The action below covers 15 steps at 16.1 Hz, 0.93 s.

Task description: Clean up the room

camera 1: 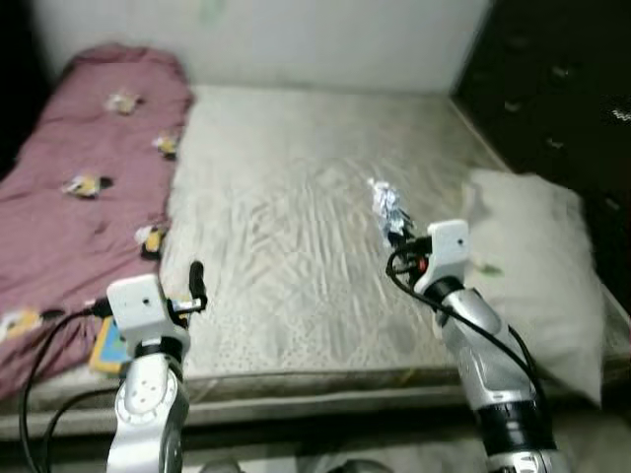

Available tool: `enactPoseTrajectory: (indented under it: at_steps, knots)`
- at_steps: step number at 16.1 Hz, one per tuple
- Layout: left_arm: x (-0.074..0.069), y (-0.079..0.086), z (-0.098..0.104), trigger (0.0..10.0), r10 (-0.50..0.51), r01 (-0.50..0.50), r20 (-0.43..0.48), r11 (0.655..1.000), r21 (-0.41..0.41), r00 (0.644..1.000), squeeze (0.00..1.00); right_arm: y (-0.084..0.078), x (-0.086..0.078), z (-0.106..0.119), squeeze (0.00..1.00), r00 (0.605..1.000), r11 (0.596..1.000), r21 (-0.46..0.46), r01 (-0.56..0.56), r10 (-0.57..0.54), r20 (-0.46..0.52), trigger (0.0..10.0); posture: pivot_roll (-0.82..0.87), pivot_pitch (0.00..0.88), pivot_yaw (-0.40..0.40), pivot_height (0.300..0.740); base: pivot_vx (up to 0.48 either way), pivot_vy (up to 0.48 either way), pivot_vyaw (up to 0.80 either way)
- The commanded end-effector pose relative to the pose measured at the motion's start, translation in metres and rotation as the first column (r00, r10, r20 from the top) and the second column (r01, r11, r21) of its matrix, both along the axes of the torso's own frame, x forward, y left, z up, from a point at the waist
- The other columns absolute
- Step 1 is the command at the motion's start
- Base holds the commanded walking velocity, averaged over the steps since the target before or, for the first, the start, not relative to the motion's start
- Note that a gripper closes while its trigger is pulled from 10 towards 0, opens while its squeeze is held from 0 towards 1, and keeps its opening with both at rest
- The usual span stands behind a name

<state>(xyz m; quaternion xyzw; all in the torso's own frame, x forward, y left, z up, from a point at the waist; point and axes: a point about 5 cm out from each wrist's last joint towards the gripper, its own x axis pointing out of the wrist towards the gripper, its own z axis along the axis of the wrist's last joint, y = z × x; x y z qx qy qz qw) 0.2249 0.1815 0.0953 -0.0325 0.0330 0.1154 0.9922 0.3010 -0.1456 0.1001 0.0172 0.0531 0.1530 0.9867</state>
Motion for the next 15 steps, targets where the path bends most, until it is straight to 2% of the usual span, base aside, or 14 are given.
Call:
enactPoseTrajectory:
  at_steps: [1, 3, 7, 15]
  knots:
    - [-0.0004, 0.0032, 0.0012, 10.0, 0.01, -0.01, 0.004, 1.0, 0.008, 1.0, 0.0, 0.0053, 0.0026, 0.0063, 0.0, 1.0, 1.0, 0.003, -0.011, 0.011, 0.023, 10.0, 0.0, 0.0, -0.084, 0.74, 0.0, 0.48, -0.65]
    - [-0.0001, 0.0031, 0.0017, 10.0, 0.008, -0.008, 0.007, 1.0, 0.012, 1.0, 0.0, 0.0057, 0.0024, 0.0054, 0.0, 1.0, 1.0, 0.0, -0.014, 0.014, 0.016, 10.0, 0.0, 0.0, -0.084, 0.74, 0.0, 0.427, -0.29]
    - [0.0, 0.002, 0.0026, 10.0, 0.004, -0.004, 0.014, 1.0, 0.018, 1.0, 0.0, 0.0074, 0.0023, 0.0045, 0.0, 1.0, 1.0, 0.001, -0.027, 0.027, 0.016, 10.0, 0.0, 0.0, -0.085, 0.74, 0.0, 0.0, 0.0]
    - [0.001, 0.0013, 0.0022, 10.0, 0.007, -0.007, 0.01, 1.0, 0.004, 1.0, 0.0, 0.0088, 0.0019, 0.0041, 0.0, 0.999, 0.999, -0.001, -0.036, 0.036, 0.018, 10.0, 0.0, 0.0, -0.086, 0.74, 0.0, 0.475, 0.0]
